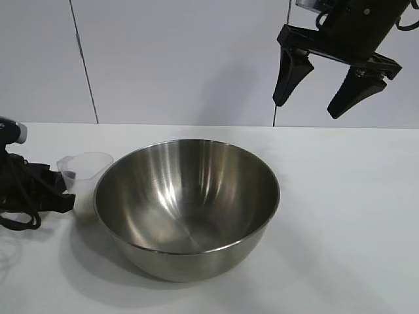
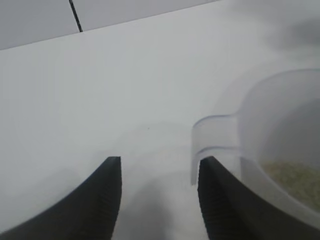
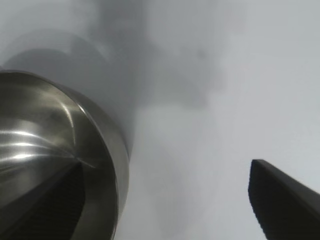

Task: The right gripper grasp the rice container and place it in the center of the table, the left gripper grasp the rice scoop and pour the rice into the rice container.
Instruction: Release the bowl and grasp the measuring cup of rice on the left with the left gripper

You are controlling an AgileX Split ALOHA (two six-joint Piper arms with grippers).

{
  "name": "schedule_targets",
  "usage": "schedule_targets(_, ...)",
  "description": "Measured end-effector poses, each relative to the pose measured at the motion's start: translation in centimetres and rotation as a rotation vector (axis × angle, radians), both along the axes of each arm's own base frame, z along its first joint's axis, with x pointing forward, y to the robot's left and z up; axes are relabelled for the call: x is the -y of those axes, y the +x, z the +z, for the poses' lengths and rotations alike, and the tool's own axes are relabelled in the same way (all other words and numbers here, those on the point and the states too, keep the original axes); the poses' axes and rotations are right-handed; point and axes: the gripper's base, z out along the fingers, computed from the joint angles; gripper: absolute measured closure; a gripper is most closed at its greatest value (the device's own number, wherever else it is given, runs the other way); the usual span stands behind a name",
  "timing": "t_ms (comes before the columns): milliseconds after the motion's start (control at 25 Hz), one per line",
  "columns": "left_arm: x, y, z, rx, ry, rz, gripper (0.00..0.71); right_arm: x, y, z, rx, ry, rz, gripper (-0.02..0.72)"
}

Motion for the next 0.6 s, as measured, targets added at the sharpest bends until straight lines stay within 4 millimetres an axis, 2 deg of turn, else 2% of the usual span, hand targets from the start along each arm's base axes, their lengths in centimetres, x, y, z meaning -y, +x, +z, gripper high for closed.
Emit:
schedule_targets(360,0.12,0.11,0.06,0.005,0.0,-0.012,0.362,0.0,0.01,0.0,0.001,0.0,0.0,0.093)
schedule_targets(480,0.19,0.19,0.1,0.009,0.0,-0.019,0.414,0.0,0.03,0.01,0.003,0.0,-0.001,0.093)
schedule_targets(600,0.38,0.3,0.18,0.015,0.0,-0.039,0.502,0.0,0.03,0.01,0.003,0.0,-0.001,0.093)
